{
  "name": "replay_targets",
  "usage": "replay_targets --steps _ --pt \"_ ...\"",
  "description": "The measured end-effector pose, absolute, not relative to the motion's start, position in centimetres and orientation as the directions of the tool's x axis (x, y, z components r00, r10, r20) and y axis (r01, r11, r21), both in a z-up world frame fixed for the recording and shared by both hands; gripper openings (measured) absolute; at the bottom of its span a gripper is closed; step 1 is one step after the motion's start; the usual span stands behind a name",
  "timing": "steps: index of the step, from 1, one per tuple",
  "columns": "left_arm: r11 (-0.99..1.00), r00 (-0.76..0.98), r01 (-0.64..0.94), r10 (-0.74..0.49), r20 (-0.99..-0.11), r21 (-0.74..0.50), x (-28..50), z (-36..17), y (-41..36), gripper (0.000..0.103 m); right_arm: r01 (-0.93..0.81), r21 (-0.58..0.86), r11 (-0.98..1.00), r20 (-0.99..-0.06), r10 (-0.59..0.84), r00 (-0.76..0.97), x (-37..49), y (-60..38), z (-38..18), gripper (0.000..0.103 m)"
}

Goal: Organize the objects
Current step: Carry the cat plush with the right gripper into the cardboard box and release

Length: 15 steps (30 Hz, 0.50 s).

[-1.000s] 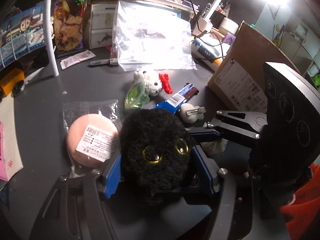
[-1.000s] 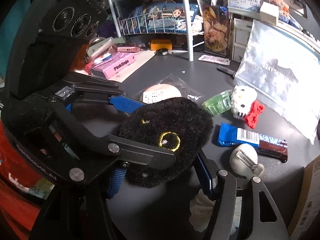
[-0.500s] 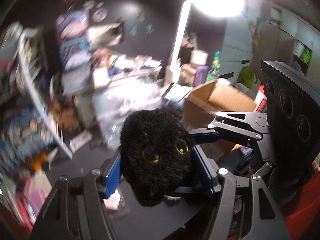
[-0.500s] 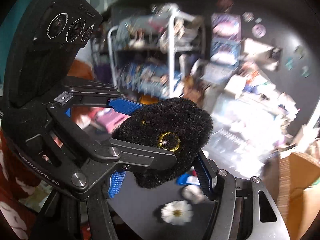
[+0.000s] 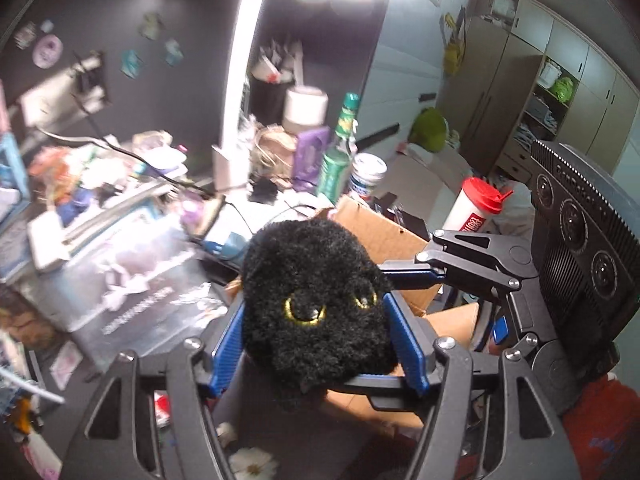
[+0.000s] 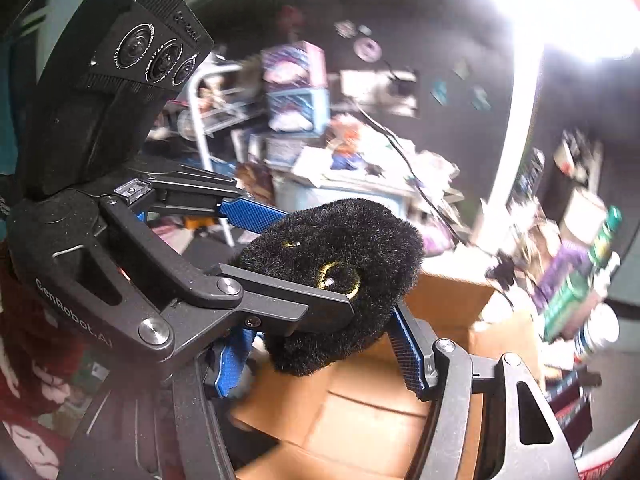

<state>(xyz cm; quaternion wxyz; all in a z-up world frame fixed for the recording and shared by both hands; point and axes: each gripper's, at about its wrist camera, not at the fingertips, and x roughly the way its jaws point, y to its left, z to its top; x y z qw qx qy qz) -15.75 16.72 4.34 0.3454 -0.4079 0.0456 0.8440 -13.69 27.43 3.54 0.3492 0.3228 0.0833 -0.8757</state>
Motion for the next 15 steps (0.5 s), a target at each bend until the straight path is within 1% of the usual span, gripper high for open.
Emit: replay_targets --steps 4,6,7,8,9,10,15 --pt "-0.753 -0.385 -0.618 0.542 -0.747 -0.227 -17.3 2.7 18.4 0.064 0.650 0.080 -0.756 -0.666 -0.526 -0.530 -15.0 28.2 2.0 0.061" --pt "-0.749 -0.372 -0.625 0.533 -0.760 -0.220 -17.8 2.3 19.2 0.074 0.648 0.064 -0.759 -0.678 -0.510 -0.530 -15.1 28.4 1.5 0.065" --pt "-0.747 -0.367 -0.627 0.535 -0.761 -0.223 -17.9 2.1 19.1 0.083 0.642 0.050 -0.765 -0.679 -0.498 -0.540 -15.2 28.4 1.4 0.072" --pt "-0.747 -0.372 -0.626 0.538 -0.757 -0.223 -17.9 2.3 19.1 0.087 0.638 0.040 -0.769 -0.677 -0.490 -0.549 -15.2 28.4 1.4 0.075" --pt "-0.747 -0.376 -0.626 0.541 -0.752 -0.224 -18.0 2.4 19.0 0.087 0.634 0.032 -0.773 -0.675 -0.485 -0.557 -15.5 28.3 1.5 0.079" --pt "-0.748 -0.381 -0.624 0.544 -0.748 -0.226 -17.9 2.6 18.7 0.088 0.630 0.032 -0.776 -0.673 -0.483 -0.560 -15.4 28.4 1.5 0.085" --pt "-0.771 -0.424 -0.602 0.530 -0.735 -0.209 -17.5 3.2 16.8 0.089 0.633 0.058 -0.772 -0.684 -0.493 -0.538 -15.6 28.0 1.0 0.086"
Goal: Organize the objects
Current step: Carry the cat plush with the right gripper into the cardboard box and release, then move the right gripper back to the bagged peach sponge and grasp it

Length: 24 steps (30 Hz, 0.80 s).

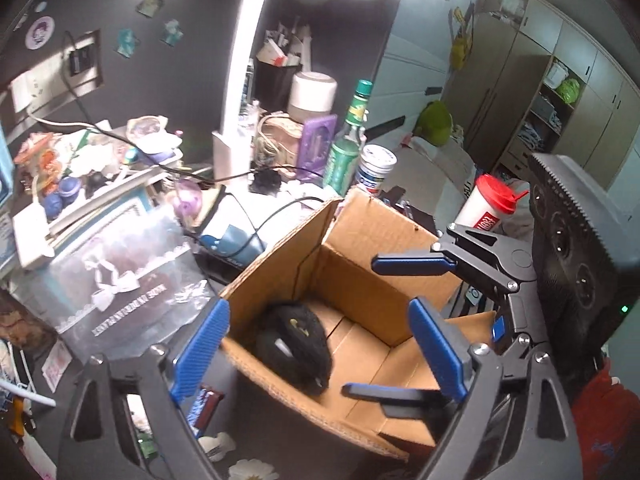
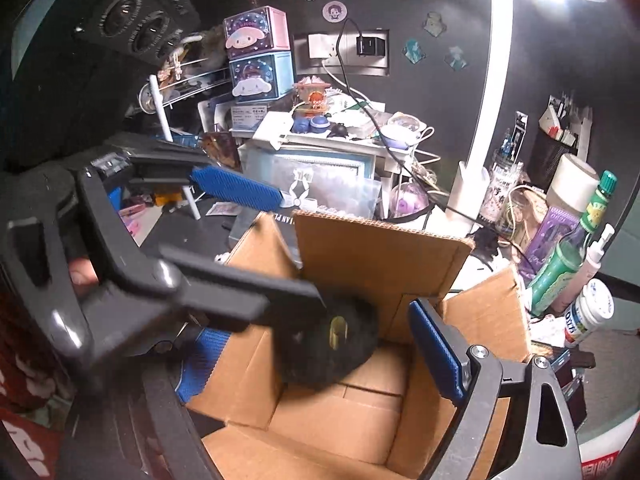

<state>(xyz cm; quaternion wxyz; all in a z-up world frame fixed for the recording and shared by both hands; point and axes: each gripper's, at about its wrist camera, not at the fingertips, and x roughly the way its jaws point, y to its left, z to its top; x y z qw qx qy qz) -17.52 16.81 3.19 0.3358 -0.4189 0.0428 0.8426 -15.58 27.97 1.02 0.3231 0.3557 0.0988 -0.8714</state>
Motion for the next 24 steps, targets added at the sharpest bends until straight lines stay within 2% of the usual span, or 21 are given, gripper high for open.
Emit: replay_targets --steps 6,9,12,15,21,24 --pt "-0.800 -0.493 -0.561 0.528 -0.691 -0.211 -15.7 4.3 12.4 0.089 0.641 0.029 -0.767 -0.684 -0.483 -0.547 -14.7 26.0 0.8 0.086" --pt "-0.826 -0.547 -0.529 0.509 -0.665 -0.197 -14.3 5.1 9.3 0.089 0.630 -0.006 -0.777 -0.647 -0.477 -0.595 -13.5 25.4 1.6 0.086" --pt "-0.864 -0.619 -0.474 0.463 -0.635 -0.169 -12.5 5.4 5.4 0.098 0.689 0.002 -0.725 -0.576 -0.564 -0.592 -10.9 23.7 2.9 0.086" --pt "-0.900 -0.680 -0.411 0.407 -0.610 -0.142 -10.7 4.9 1.4 0.099 0.764 -0.005 -0.645 -0.545 -0.639 -0.543 -8.4 20.6 2.8 0.086" --pt "-0.961 -0.732 -0.239 0.274 -0.624 -0.141 -8.2 0.0 -6.6 0.099 0.871 0.125 -0.475 -0.604 -0.733 -0.313 -5.9 11.2 -2.3 0.086" --pt "-0.958 -0.721 -0.209 0.286 -0.631 -0.196 -6.6 -2.4 -9.7 0.099 0.854 0.172 -0.492 -0.653 -0.705 -0.274 -5.9 7.0 -6.3 0.086"
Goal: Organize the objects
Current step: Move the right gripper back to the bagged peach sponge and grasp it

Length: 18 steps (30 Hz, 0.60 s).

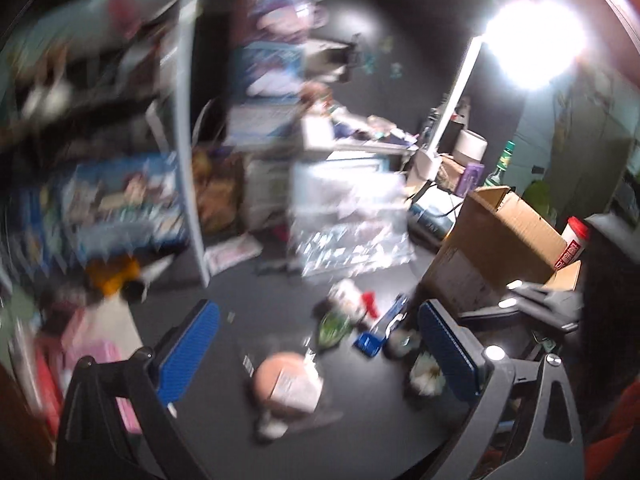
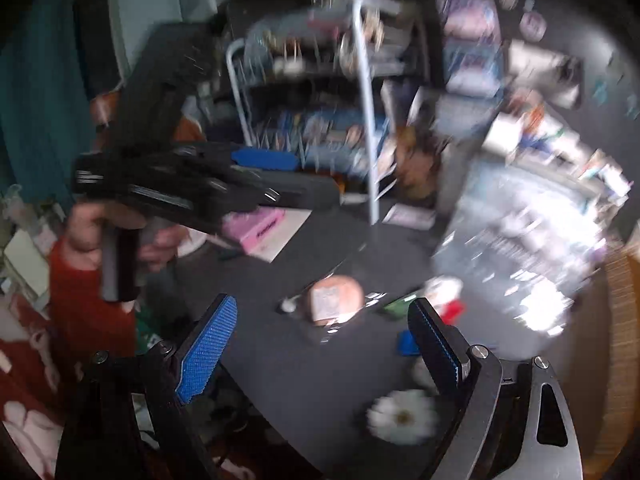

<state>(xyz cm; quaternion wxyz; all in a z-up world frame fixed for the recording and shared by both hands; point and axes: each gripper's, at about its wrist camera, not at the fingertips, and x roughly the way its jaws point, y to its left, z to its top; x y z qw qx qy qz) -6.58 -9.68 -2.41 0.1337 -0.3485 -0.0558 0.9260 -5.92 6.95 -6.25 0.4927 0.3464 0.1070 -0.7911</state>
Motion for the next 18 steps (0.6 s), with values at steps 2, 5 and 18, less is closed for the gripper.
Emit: replay_targets --steps 2,5,18 --pt "-0.951 -0.713 -0.195 0.306 -0.631 -0.240 -5.6 -4.2 -11.6 0.099 0.834 0.207 -0.512 -0.680 -0.688 -0.253 -6.0 5.2 -8.5 0.086" --pt "-0.949 -0.712 -0.154 0.299 -0.635 -0.275 -4.2 -6.7 -14.0 0.099 0.784 0.252 -0.567 -0.705 -0.663 -0.253 -6.6 3.1 -11.5 0.086" --pt "-0.961 -0.716 -0.018 0.205 -0.667 -0.275 -2.0 -11.4 -18.6 0.099 0.674 0.144 -0.724 -0.771 -0.509 -0.383 -9.8 -4.0 -14.8 0.089"
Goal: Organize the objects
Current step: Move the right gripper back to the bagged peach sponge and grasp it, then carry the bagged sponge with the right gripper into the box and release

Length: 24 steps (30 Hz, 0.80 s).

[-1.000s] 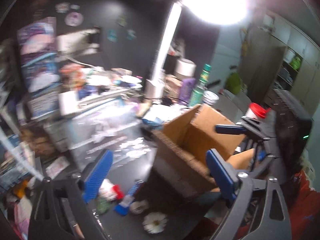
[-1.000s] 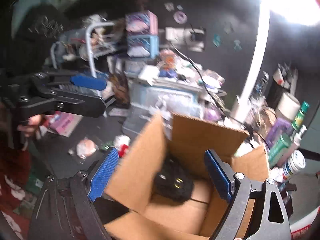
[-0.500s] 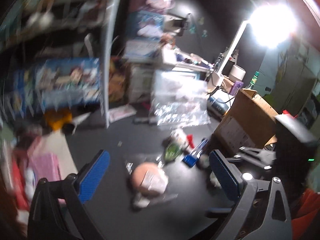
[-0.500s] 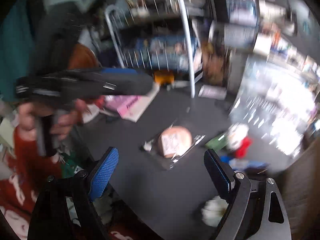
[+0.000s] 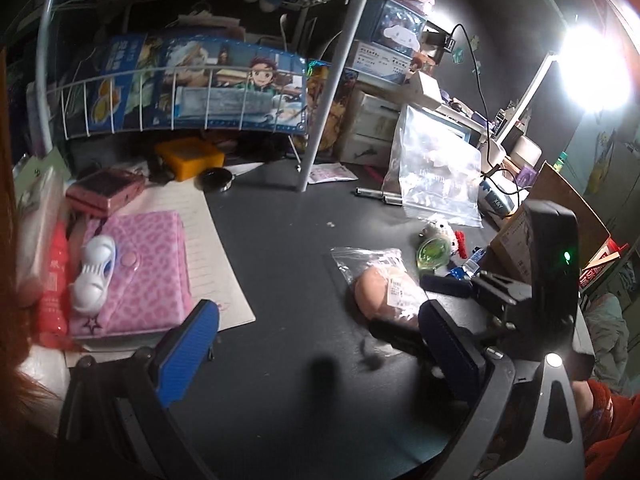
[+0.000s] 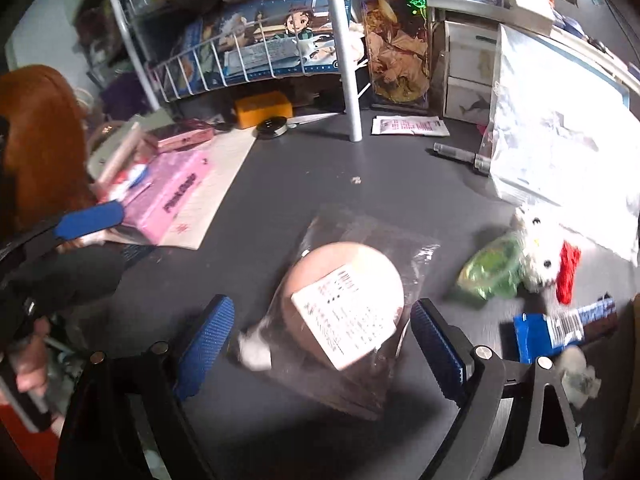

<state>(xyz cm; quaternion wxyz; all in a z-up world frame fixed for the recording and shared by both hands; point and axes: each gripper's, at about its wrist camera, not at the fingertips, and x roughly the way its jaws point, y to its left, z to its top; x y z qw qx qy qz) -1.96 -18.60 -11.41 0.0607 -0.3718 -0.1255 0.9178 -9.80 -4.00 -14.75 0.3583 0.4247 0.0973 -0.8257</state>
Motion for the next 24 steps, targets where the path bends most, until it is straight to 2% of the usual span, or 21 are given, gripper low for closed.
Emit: replay_targets --steps 7,9,11,14,21,24 --pt "-0.958 -0.708 -0.022 0.217 -0.672 -0.286 -2.6 -12.2 -19.2 0.099 0.663 -0.015 -0.748 -0.799 -0.390 -0.458 -9.6 -5.0 -15.5 0.088" --pt "-0.956 -0.706 -0.030 0.226 -0.672 -0.290 -2.8 -12.2 -19.1 0.099 0.664 -0.035 -0.747 -0.798 -0.380 -0.469 -9.4 -4.9 -15.6 0.084" --pt "-0.954 -0.703 -0.042 0.239 -0.669 -0.296 -3.0 -12.2 -18.8 0.099 0.669 -0.028 -0.742 -0.798 -0.387 -0.462 -9.4 -4.6 -15.6 0.073" --pt "-0.954 -0.697 -0.049 0.245 -0.674 -0.296 -3.2 -12.1 -18.6 0.099 0.675 -0.027 -0.737 -0.797 -0.392 -0.460 -9.2 -4.5 -15.3 0.065" --pt "-0.939 -0.674 -0.108 0.310 -0.670 -0.325 -3.7 -11.4 -17.4 0.099 0.717 0.023 -0.697 -0.765 -0.474 -0.436 -8.1 -3.2 -13.8 0.063" --pt "-0.921 -0.665 -0.153 0.364 -0.652 -0.358 -3.8 -10.6 -16.4 0.099 0.757 0.088 -0.647 -0.739 -0.552 -0.386 -7.6 -2.1 -12.1 0.063"
